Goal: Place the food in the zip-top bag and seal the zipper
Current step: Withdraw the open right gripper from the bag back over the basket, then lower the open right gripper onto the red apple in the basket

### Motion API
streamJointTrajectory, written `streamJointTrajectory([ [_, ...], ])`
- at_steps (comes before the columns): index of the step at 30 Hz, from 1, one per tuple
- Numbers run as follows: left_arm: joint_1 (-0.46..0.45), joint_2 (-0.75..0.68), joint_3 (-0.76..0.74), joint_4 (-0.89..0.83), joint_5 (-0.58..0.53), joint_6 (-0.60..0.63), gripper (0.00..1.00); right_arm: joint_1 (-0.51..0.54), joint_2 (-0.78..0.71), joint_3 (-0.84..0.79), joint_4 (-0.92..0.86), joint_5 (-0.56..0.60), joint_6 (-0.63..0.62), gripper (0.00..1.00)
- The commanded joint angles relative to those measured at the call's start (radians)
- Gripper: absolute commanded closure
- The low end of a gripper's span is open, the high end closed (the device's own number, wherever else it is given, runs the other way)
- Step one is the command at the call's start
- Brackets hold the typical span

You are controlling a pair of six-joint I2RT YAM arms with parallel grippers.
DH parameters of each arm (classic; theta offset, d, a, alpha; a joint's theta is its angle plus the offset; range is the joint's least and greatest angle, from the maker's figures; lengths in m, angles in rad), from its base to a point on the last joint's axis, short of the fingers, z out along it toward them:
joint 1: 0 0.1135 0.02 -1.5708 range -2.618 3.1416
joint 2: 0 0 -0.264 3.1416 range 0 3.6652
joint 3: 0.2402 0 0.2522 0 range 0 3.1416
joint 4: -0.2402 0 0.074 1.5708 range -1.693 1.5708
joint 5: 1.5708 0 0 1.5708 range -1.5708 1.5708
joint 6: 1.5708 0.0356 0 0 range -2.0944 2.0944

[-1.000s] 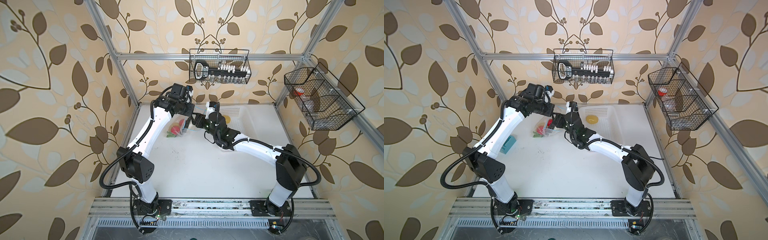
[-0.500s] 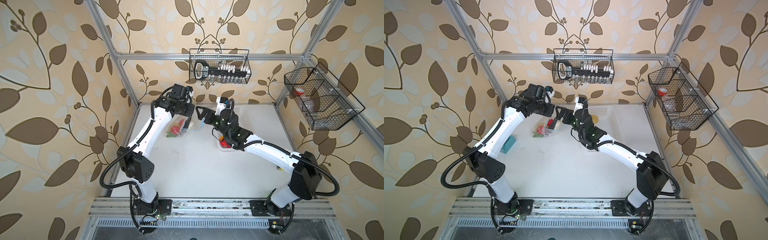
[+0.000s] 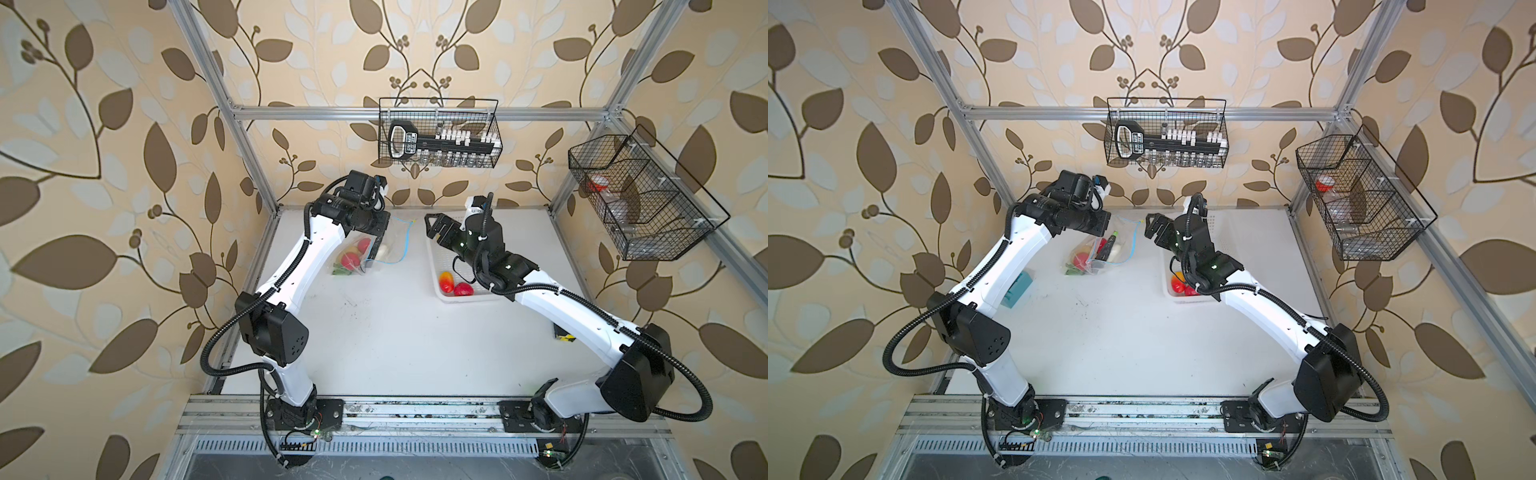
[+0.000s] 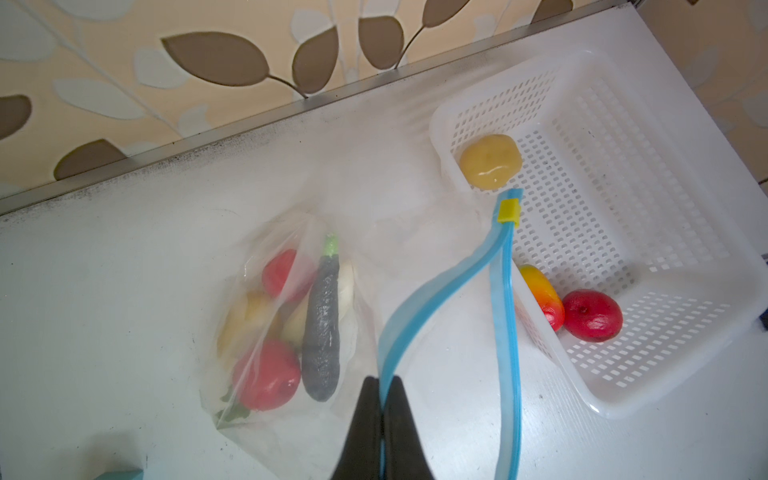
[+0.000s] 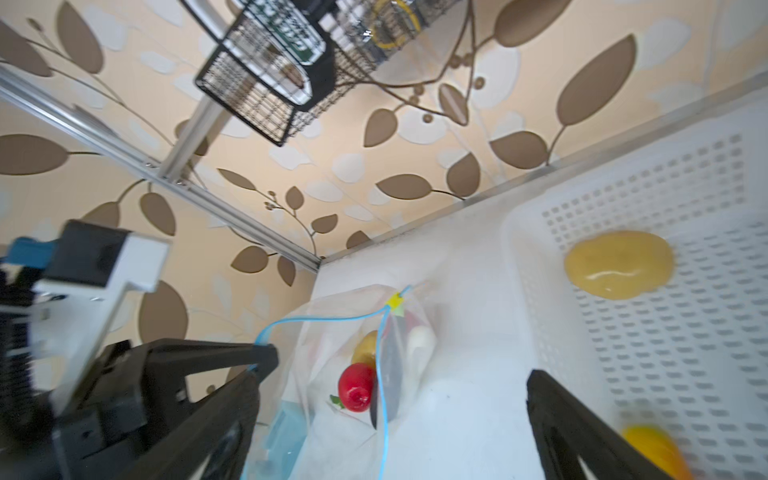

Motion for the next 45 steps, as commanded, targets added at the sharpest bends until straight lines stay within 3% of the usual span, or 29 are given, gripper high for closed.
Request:
streamJointTrajectory([
  [1, -0.006, -0.045, -0.005, 0.012, 0.000, -0.002, 1.00, -0.017, 0.007, 0.070, -0.165, 0.026, -0.001, 0.00],
  [8, -0.006, -0.051, -0.012, 0.003, 0.000, 0.005, 1.00, -0.055, 0.107, 0.269, -0.534, 0.096, 0.043, 0.00],
  [13, -0.006, -0.043, -0.018, 0.014, 0.009, -0.006, 1.00, -0.092, 0.121, 0.266, -0.554, 0.024, 0.035, 0.00],
  [16, -0.006, -0.034, -0.022, 0.017, 0.013, -0.013, 1.00, -0.109, 0.113, 0.244, -0.487, -0.077, -0.078, 0.00],
  [20, -0.006, -0.025, -0.027, 0.017, 0.009, -0.012, 1.00, -0.205, 0.110, 0.165, -0.370, -0.381, -0.096, 0.00],
  [21, -0.006, -0.022, -0.027, 0.018, 0.008, -0.013, 1.00, -0.218, 0.112, 0.156, -0.357, -0.411, -0.106, 0.00],
  [23, -0.006, -0.020, -0.026, 0.017, 0.009, -0.013, 1.00, -0.215, 0.108, 0.164, -0.388, -0.402, -0.144, 0.00],
  [30, -0.006, -0.043, -0.048, 0.030, -0.016, 0.005, 1.00, -0.206, 0.067, 0.222, -0.554, -0.138, -0.186, 0.00],
  [39, -0.006, -0.090, -0.121, 0.061, -0.031, 0.025, 1.00, -0.319, 0.011, 0.103, -0.497, -0.263, -0.128, 0.00],
  [45, -0.006, -0.109, -0.153, 0.079, -0.038, 0.036, 1.00, -0.343, 0.061, 0.134, -0.567, -0.327, -0.167, 0.00],
])
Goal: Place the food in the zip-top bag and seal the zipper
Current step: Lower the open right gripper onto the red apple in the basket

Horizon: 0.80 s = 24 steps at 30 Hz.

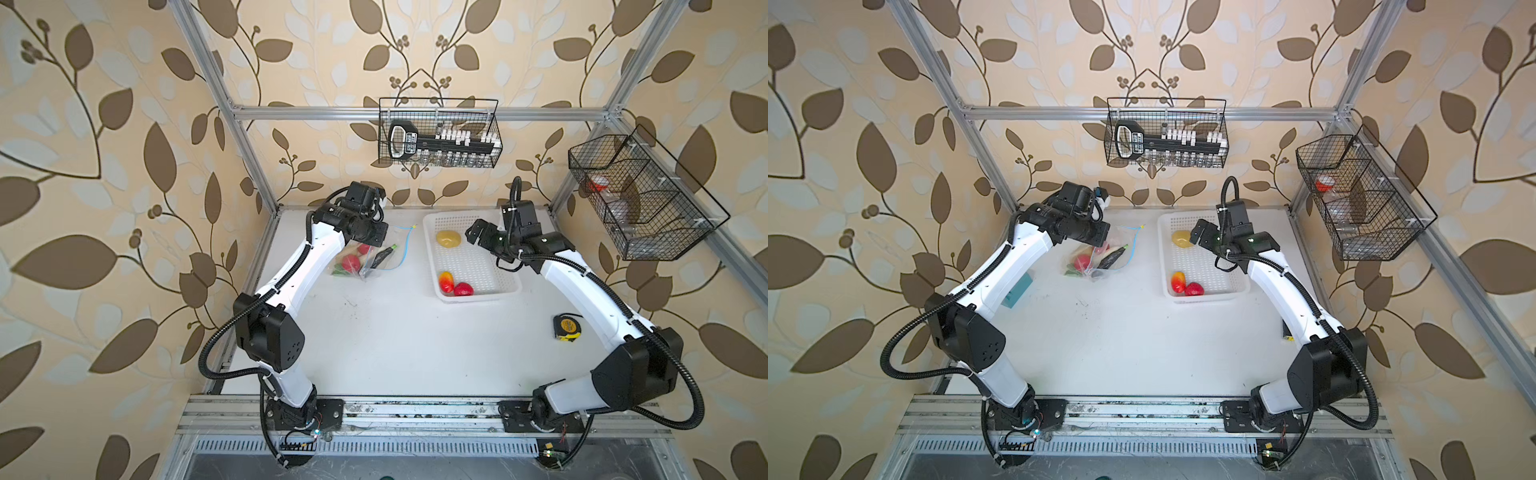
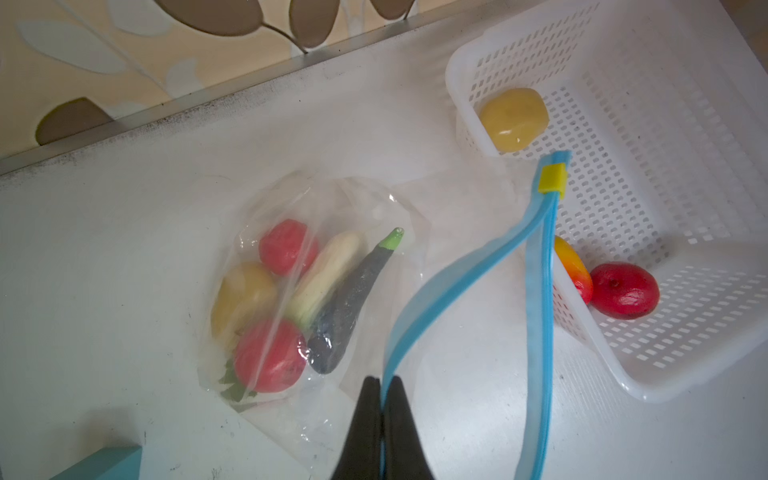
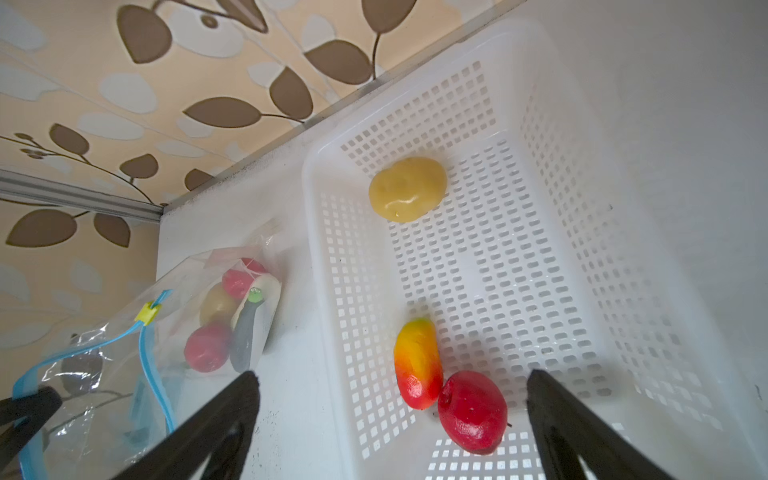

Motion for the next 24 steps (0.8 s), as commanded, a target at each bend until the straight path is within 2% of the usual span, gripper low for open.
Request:
streamJointTrajectory([
  [1, -0.006, -0.057, -0.001, 0.030, -0.009, 0.019, 1.00, -0.010, 0.040, 0.020, -0.074, -0.068, -0.033, 0.00],
  [11, -0.006, -0.037, 0.005, 0.008, 0.022, -0.013, 1.00, 0.006, 0.075, 0.005, -0.174, -0.010, -0.114, 0.00],
  [24, -0.006, -0.033, -0.026, 0.006, 0.030, -0.030, 1.00, 0.034, 0.155, -0.041, -0.199, -0.037, -0.158, 0.00],
])
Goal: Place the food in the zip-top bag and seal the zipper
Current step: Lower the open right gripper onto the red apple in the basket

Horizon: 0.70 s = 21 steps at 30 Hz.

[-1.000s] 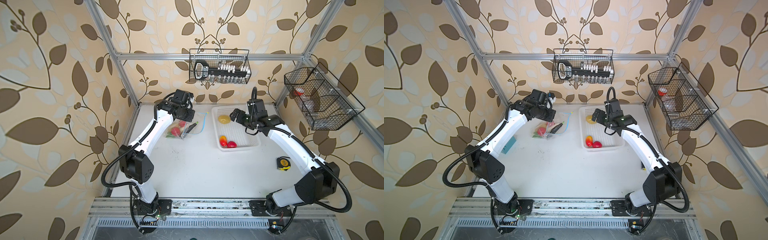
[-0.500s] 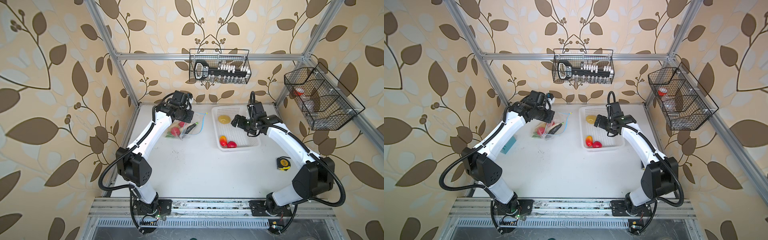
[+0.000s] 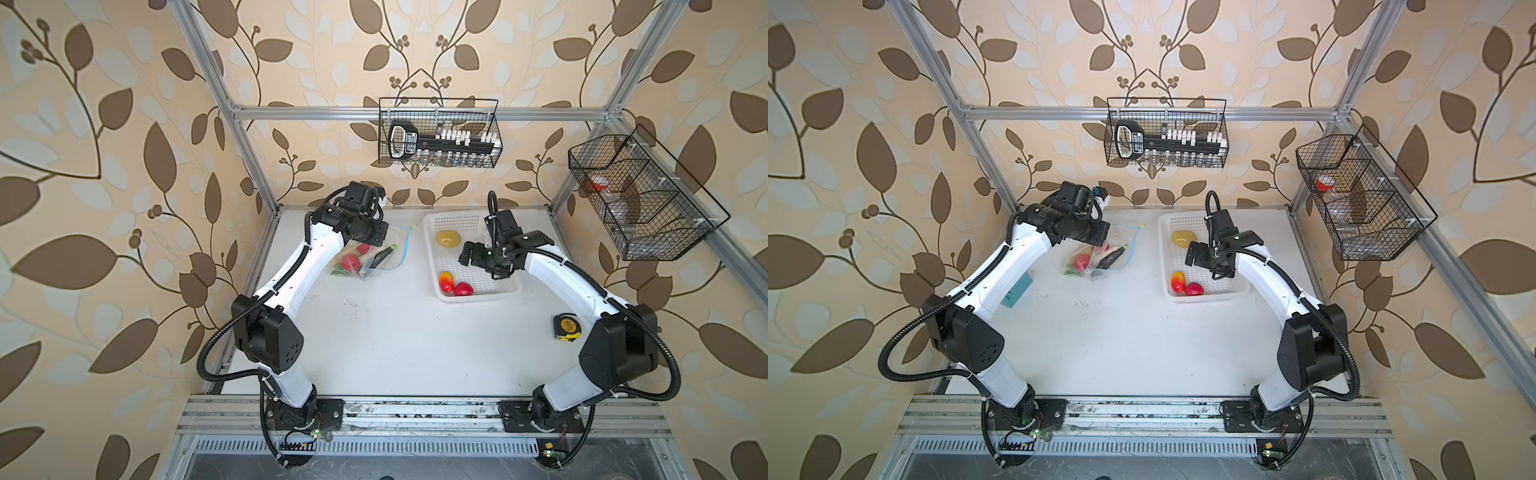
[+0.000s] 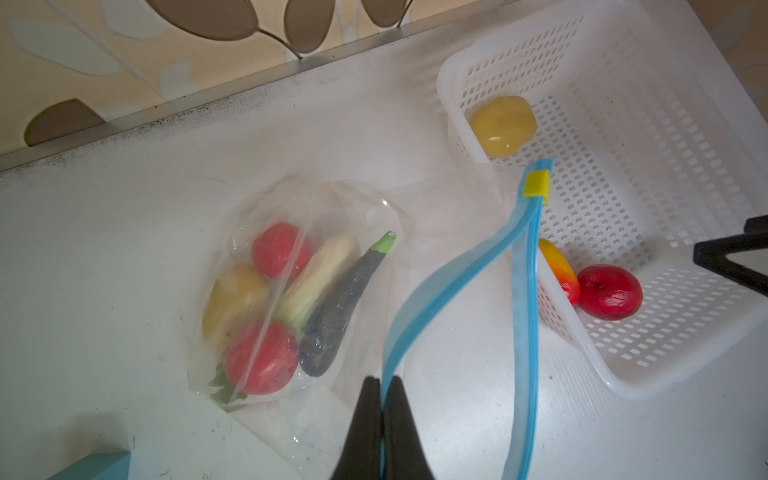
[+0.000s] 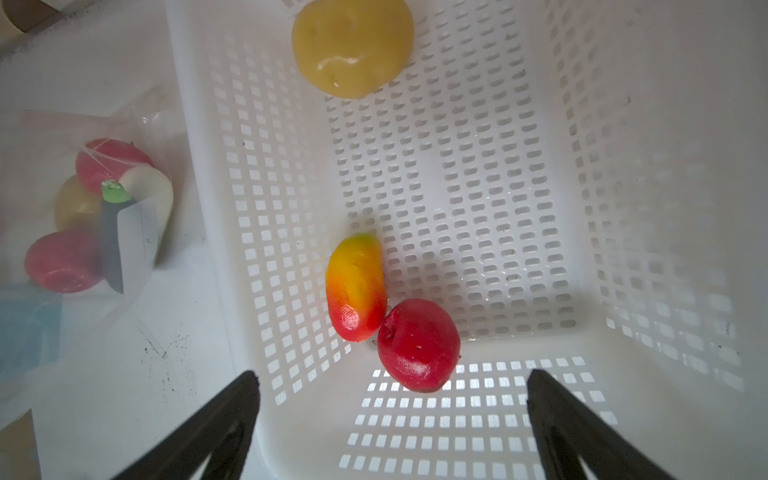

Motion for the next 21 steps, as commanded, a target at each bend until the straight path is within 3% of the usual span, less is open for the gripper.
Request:
streamJointTrajectory([
  [1, -0.006, -0.029, -0.022, 0.003, 0.008, -0.013, 1.00, 0.006, 0.037, -0.029, -0.030, -0.016, -0.034, 0.01],
  [21, -0.006, -0.038, -0.037, 0.012, -0.005, -0.013, 1.00, 0.019, 0.194, -0.030, -0.062, 0.004, -0.103, 0.14],
])
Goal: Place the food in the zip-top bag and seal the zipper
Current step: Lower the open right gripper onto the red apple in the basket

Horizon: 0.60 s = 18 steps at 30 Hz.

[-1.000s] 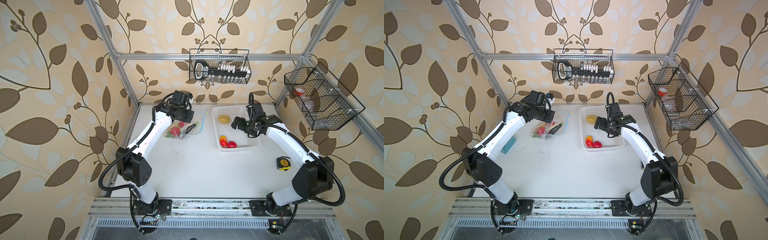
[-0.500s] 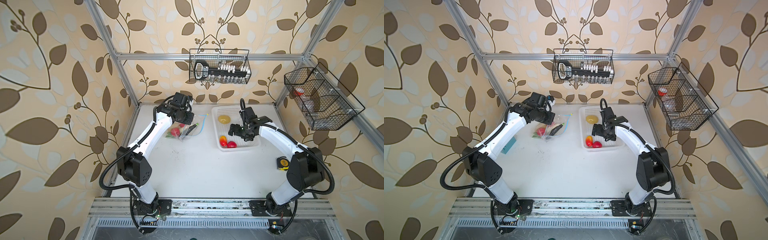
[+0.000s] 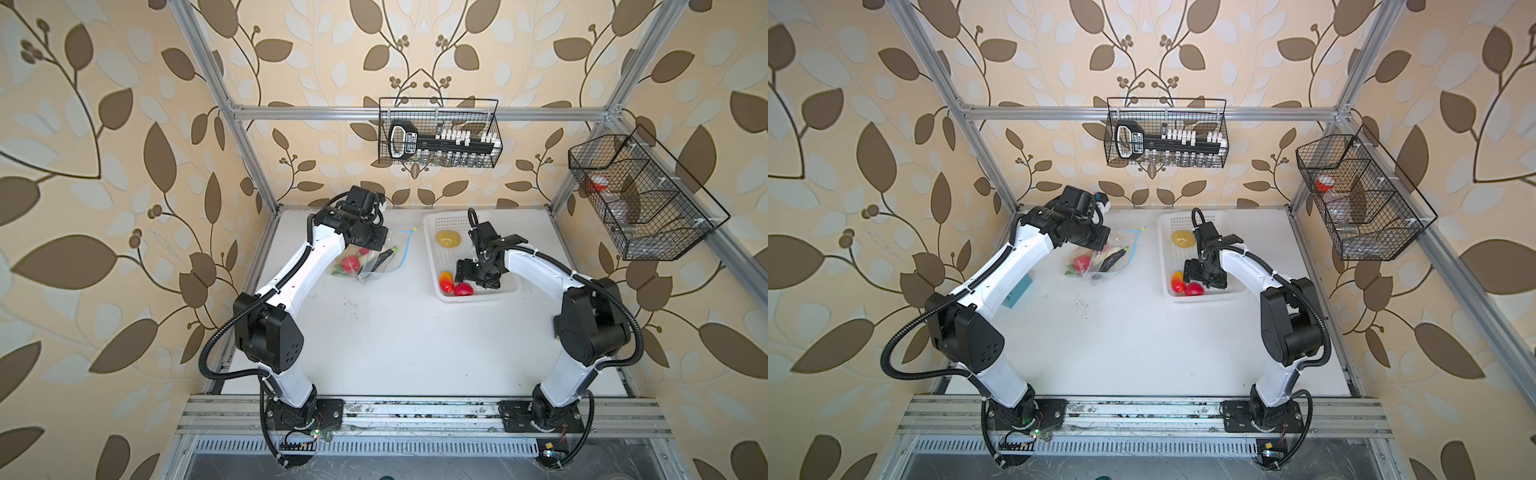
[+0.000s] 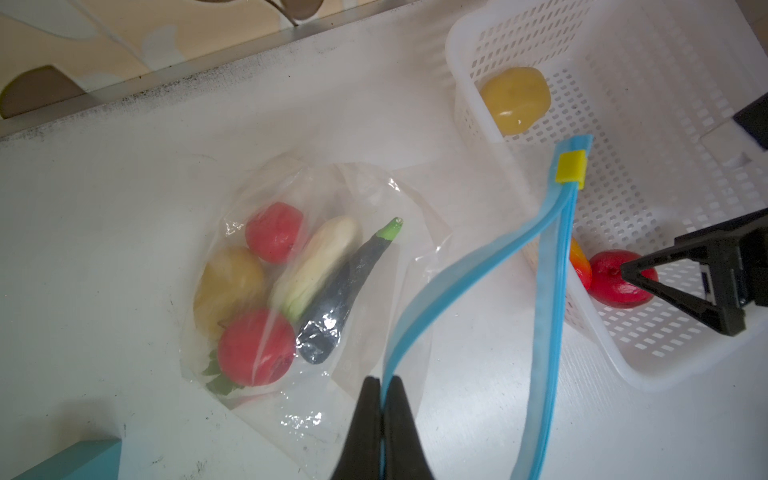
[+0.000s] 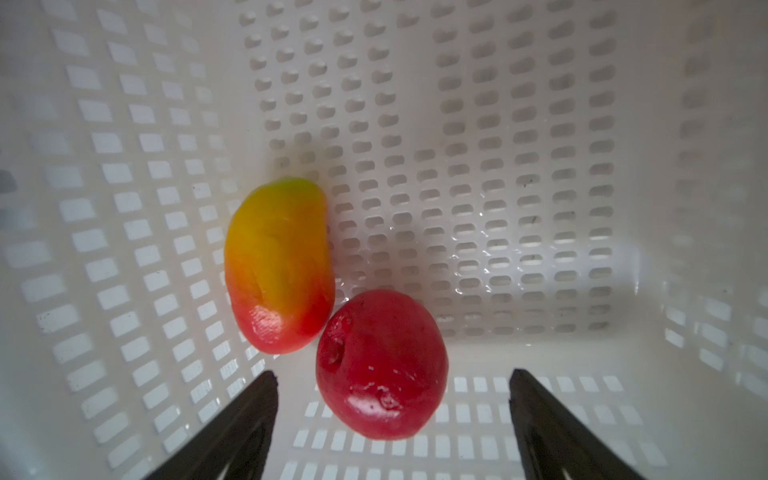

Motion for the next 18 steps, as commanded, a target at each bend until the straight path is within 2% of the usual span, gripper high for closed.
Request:
streamJointTrajectory([
  [1, -0.006, -0.037, -0.001, 0.012, -0.005, -0.009, 1.00, -0.002, 0.023, -0.006, -0.029, 0.006, -0.032, 0.14],
  [18, -0.006, -0.025, 0.004, 0.012, -0.005, -0.010, 1.00, -0.015, 0.108, 0.029, -0.029, -0.025, -0.069, 0.21],
])
